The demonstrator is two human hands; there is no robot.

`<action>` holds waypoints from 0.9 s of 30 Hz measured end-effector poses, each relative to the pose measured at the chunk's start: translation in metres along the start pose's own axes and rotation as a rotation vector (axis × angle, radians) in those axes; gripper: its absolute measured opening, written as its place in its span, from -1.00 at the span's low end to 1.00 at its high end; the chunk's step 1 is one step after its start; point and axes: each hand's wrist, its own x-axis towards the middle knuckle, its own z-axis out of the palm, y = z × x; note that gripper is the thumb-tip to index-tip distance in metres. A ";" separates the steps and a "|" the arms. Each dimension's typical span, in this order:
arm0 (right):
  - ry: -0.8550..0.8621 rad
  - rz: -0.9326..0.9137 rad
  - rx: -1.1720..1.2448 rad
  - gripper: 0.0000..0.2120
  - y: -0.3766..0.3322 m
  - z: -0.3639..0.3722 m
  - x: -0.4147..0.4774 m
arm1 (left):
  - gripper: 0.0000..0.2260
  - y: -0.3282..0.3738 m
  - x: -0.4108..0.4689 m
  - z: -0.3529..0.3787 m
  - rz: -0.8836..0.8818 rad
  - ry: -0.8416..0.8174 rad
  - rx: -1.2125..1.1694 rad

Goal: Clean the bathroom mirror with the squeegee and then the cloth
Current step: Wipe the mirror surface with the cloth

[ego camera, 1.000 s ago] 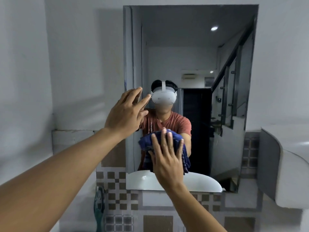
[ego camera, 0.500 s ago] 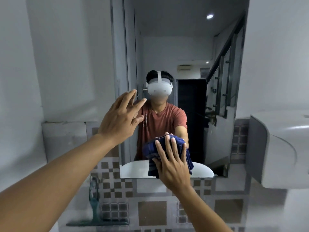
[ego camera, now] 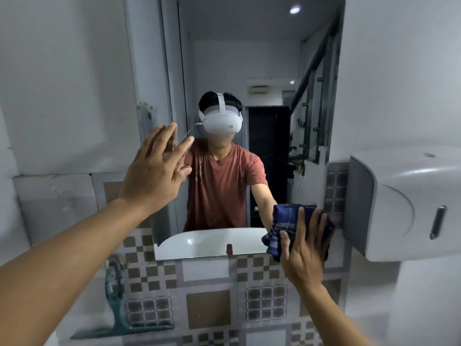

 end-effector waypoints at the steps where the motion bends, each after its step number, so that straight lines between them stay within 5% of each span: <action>1: -0.008 -0.005 -0.011 -0.35 0.003 0.004 -0.007 | -0.44 0.000 0.000 0.000 -0.002 -0.002 0.003; 17: -0.002 -0.573 -0.224 -0.46 -0.016 0.035 -0.037 | -0.45 -0.001 0.002 -0.005 0.006 0.015 0.025; 21: -0.009 -0.731 -0.279 -0.24 -0.042 0.047 -0.036 | -0.44 -0.002 0.002 -0.007 0.011 0.008 0.025; 27: -0.027 -0.872 -0.271 -0.23 -0.091 0.054 -0.036 | -0.43 -0.006 0.003 -0.010 0.026 -0.013 0.052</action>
